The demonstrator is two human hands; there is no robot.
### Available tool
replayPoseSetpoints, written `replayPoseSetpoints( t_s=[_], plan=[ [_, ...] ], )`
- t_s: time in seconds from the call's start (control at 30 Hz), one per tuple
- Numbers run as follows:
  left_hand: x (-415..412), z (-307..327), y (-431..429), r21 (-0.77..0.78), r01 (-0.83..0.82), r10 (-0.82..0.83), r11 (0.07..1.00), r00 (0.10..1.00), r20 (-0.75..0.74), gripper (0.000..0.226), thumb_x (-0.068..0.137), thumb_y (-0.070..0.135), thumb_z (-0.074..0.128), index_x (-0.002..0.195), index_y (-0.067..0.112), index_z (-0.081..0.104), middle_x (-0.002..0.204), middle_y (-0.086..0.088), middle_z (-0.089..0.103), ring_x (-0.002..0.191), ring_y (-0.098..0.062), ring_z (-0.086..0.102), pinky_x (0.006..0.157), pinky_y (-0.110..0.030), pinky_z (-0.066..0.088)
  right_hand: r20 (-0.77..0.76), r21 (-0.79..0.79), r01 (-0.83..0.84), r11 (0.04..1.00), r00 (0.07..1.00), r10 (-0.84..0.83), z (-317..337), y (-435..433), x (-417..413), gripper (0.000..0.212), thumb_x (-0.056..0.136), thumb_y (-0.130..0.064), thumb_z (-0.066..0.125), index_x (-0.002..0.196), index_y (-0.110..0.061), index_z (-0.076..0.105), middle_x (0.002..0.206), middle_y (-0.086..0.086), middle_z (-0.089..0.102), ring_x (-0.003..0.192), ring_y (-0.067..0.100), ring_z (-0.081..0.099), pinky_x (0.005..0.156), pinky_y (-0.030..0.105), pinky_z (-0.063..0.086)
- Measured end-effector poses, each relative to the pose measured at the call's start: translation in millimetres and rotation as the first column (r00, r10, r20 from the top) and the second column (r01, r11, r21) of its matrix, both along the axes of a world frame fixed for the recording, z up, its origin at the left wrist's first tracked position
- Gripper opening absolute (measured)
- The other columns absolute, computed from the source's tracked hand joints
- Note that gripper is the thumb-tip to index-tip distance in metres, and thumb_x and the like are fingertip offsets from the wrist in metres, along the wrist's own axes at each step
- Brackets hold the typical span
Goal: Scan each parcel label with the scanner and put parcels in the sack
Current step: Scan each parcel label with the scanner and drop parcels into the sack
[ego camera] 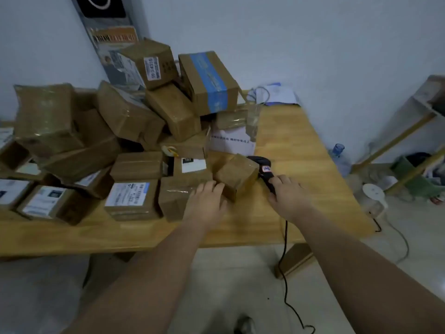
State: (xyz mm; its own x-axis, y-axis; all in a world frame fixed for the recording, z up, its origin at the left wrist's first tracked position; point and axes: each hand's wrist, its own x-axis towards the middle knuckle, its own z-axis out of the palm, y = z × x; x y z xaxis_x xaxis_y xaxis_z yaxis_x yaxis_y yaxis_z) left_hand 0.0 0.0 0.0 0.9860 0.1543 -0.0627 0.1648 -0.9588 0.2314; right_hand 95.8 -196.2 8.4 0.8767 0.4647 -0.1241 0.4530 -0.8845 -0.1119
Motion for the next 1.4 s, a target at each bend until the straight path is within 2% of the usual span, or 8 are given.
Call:
replayPoseSetpoints(
  t_s=[0.33, 0.47, 0.53, 0.63, 0.87, 1.03, 1.2, 1.4],
  plan=[
    [12.6, -14.1, -3.2, -0.023, -0.127, 0.127, 0.992, 0.992, 0.005, 0.047, 0.100, 0.030, 0.043, 0.146, 0.022, 0.036, 0.147, 0.001, 0.035, 0.137, -0.019, 0.028, 0.114, -0.036, 0.023, -0.265, -0.039, 0.097, 0.995, 0.959, -0.104, -44.6, 5.5, 61.2, 0.043, 0.097, -0.029, 0.047, 0.134, -0.006, 0.042, 0.129, 0.014, 0.047, 0.117, 0.031, 0.047, 0.091, 0.039, 0.045],
    [19.6, -17.0, 4.6, -0.020, -0.134, 0.134, 0.991, 0.991, 0.018, 0.048, 0.099, 0.030, 0.044, 0.146, 0.023, 0.037, 0.148, 0.003, 0.035, 0.136, -0.017, 0.029, 0.114, -0.034, 0.023, -0.347, 0.024, 0.233, 0.972, 0.914, -0.210, -58.2, 25.9, 95.3, 0.045, 0.096, -0.020, 0.051, 0.135, -0.001, 0.040, 0.128, 0.019, 0.050, 0.111, 0.032, 0.054, 0.079, 0.033, 0.043],
    [19.4, -20.0, 8.5, -0.007, -0.137, 0.137, 0.991, 0.991, 0.001, 0.049, 0.098, 0.030, 0.046, 0.146, 0.023, 0.037, 0.148, 0.002, 0.034, 0.137, -0.017, 0.028, 0.114, -0.034, 0.022, -0.412, 0.049, 0.313, 0.948, 0.872, -0.266, -67.3, 32.2, 103.8, 0.052, 0.094, -0.013, 0.053, 0.141, 0.000, 0.033, 0.131, 0.021, 0.049, 0.113, 0.034, 0.054, 0.084, 0.036, 0.046],
    [15.0, -26.6, 10.1, 0.035, -0.104, 0.105, 0.994, 0.994, -0.027, 0.052, 0.097, 0.032, 0.048, 0.147, 0.023, 0.035, 0.150, 0.000, 0.030, 0.138, -0.020, 0.025, 0.115, -0.036, 0.020, -0.486, 0.106, 0.440, 0.892, 0.805, -0.340, -80.9, 32.6, 102.4, 0.063, 0.086, -0.004, 0.063, 0.140, -0.005, 0.031, 0.126, 0.021, 0.052, 0.112, 0.038, 0.055, 0.087, 0.044, 0.050],
    [11.4, -31.7, 12.3, 0.045, -0.077, 0.079, 0.996, 0.996, -0.042, 0.056, 0.097, 0.032, 0.049, 0.149, 0.025, 0.029, 0.155, -0.001, 0.021, 0.144, -0.021, 0.015, 0.118, -0.038, 0.013, -0.668, 0.258, 0.710, 0.655, 0.621, -0.410, -83.5, 8.2, 77.3, 0.041, 0.082, -0.004, 0.067, 0.119, -0.004, 0.050, 0.099, 0.015, 0.054, 0.088, 0.031, 0.055, 0.070, 0.041, 0.049],
    [8.5, -28.3, 19.9, -0.001, -0.033, 0.033, 0.999, 0.997, -0.063, 0.065, 0.096, 0.033, 0.051, 0.153, 0.022, 0.020, 0.157, 0.001, 0.015, 0.145, -0.020, 0.012, 0.119, -0.038, 0.016, -0.596, 0.486, 0.713, 0.505, 0.693, -0.406, -67.2, -4.8, 50.7, 0.028, 0.083, -0.004, 0.063, 0.109, -0.004, 0.051, 0.093, 0.021, 0.060, 0.075, 0.033, 0.058, 0.057, 0.035, 0.045],
    [-3.1, -19.8, 43.0, 0.023, -0.071, 0.072, 0.997, 0.995, -0.062, 0.085, 0.091, 0.041, 0.059, 0.155, 0.018, 0.007, 0.160, -0.002, 0.008, 0.147, -0.023, 0.009, 0.120, -0.040, 0.017, -0.495, 0.737, 0.561, 0.377, 0.828, -0.263, -41.9, 3.7, 21.6, 0.016, 0.087, -0.008, 0.063, 0.100, -0.012, 0.055, 0.086, 0.020, 0.062, 0.075, 0.036, 0.062, 0.069, 0.046, 0.052],
    [-7.9, -7.0, 104.5, 0.186, -0.113, 0.159, 0.976, 0.954, -0.254, 0.119, 0.077, 0.061, 0.068, 0.152, 0.024, -0.016, 0.160, -0.013, -0.018, 0.148, -0.028, -0.014, 0.120, -0.043, -0.003, -0.594, 0.733, 0.546, 0.406, 0.805, -0.010, -11.0, 45.7, 4.2, 0.027, 0.079, 0.004, 0.067, 0.096, -0.016, 0.058, 0.079, 0.012, 0.062, 0.064, 0.020, 0.058, 0.061, 0.031, 0.050]
  ],
)
